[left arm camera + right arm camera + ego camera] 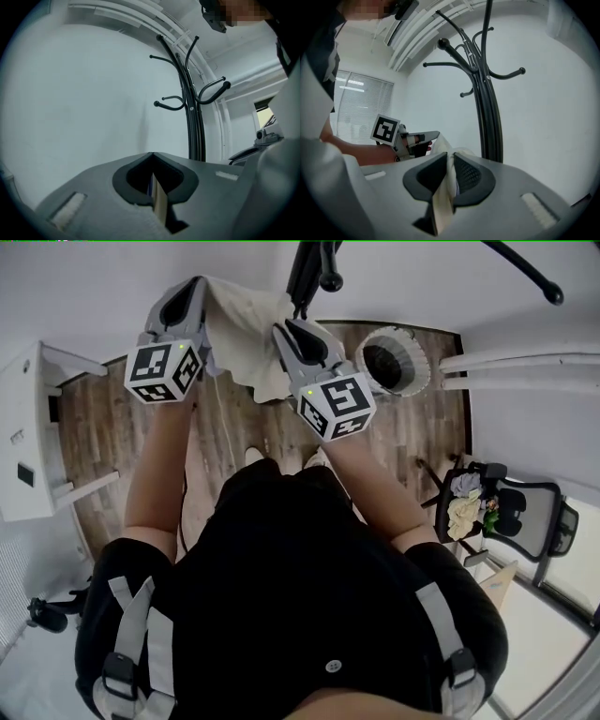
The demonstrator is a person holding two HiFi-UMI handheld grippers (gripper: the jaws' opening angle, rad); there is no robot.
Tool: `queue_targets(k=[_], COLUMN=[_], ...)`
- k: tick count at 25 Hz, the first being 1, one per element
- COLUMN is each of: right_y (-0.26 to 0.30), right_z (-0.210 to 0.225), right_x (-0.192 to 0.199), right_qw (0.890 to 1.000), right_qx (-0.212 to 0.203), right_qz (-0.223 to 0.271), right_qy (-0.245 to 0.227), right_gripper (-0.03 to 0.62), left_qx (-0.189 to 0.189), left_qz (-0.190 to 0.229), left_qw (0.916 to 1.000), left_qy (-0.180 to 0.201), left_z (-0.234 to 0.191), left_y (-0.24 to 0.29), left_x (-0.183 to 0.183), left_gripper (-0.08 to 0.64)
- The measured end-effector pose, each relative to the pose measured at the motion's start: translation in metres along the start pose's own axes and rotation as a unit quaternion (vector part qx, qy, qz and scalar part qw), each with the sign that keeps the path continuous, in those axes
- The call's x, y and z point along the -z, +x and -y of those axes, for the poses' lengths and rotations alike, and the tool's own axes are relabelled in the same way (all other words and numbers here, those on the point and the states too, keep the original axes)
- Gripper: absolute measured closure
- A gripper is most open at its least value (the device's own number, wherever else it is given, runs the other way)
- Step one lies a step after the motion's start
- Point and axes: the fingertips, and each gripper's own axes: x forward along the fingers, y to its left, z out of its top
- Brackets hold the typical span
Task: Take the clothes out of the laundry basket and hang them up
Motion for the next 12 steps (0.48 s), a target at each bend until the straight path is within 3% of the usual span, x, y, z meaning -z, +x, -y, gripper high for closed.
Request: queue_targets(k=[12], right_y=[0.030], right_z=[0.024], right_x=[0.075], right_qw=[0.996], right_qx=[0.051], right_qz=[-0.059], right_qy=[0.037], right_gripper=[0.540], left_qx=[0.038], left_qz=[-0.080], left_qw=[0.9960], left_qy=[-0.002], left_z=[0.004], left_y=[0.035], left_x=[0.098], left_gripper=[0.549])
